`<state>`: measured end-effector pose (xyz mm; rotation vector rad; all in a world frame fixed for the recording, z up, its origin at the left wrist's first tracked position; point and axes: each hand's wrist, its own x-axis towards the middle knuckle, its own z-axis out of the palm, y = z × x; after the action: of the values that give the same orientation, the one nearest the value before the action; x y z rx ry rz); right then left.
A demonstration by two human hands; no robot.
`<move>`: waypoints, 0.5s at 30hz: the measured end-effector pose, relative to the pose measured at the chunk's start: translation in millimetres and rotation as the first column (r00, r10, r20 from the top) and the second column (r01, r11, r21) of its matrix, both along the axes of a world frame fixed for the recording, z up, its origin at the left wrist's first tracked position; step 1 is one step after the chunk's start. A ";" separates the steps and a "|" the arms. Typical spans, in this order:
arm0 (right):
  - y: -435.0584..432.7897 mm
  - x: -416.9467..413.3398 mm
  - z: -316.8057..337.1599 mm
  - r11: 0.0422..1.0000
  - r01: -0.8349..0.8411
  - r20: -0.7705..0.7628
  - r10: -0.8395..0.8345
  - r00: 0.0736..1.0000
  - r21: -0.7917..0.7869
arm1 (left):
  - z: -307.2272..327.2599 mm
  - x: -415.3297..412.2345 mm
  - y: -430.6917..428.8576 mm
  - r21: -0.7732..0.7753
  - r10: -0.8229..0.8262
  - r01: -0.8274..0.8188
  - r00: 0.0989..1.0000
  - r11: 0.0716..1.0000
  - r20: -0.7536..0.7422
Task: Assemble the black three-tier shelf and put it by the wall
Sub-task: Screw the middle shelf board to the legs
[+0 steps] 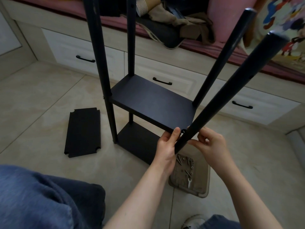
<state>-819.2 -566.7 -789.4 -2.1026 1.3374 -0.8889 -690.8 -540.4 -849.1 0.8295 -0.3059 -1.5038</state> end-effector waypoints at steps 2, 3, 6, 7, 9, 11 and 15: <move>-0.9 0.1 -2.4 1.000 -0.001 0.007 0.001 1.000 0.011 | 0.9 -1.1 -0.4 -0.011 0.010 -0.010 1.000 1.000 -0.007; -1.1 0.5 -2.9 1.000 -0.004 0.013 0.004 1.000 0.017 | 0.8 -1.6 -0.6 -0.015 0.013 -0.013 1.000 1.000 -0.010; -2.3 0.1 -5.5 0.999 -0.017 0.034 0.016 0.999 0.030 | 0.3 -2.0 -0.5 -0.012 0.010 -0.010 1.000 1.000 0.002; -2.8 -0.3 -6.7 0.999 -0.024 0.034 0.023 0.999 0.028 | -0.2 -1.9 -0.3 -0.009 0.007 -0.007 1.000 1.000 0.010; -3.1 -0.1 -8.6 0.999 -0.034 0.028 0.033 0.999 0.024 | -0.7 -1.5 -0.3 -0.004 0.005 -0.005 0.999 1.000 0.031; -2.4 0.6 -8.3 0.999 -0.038 0.030 0.037 0.999 0.019 | -0.8 -1.7 -0.7 0.004 0.009 -0.010 0.999 1.000 0.039; -1.5 0.7 -6.2 0.999 -0.031 0.027 0.031 0.999 0.007 | -1.4 -1.5 -1.1 0.000 0.017 -0.017 1.000 1.000 0.018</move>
<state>-818.6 -568.3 -795.6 -2.0924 1.2891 -0.8948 -692.3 -541.5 -850.5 0.8446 -0.3114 -1.4809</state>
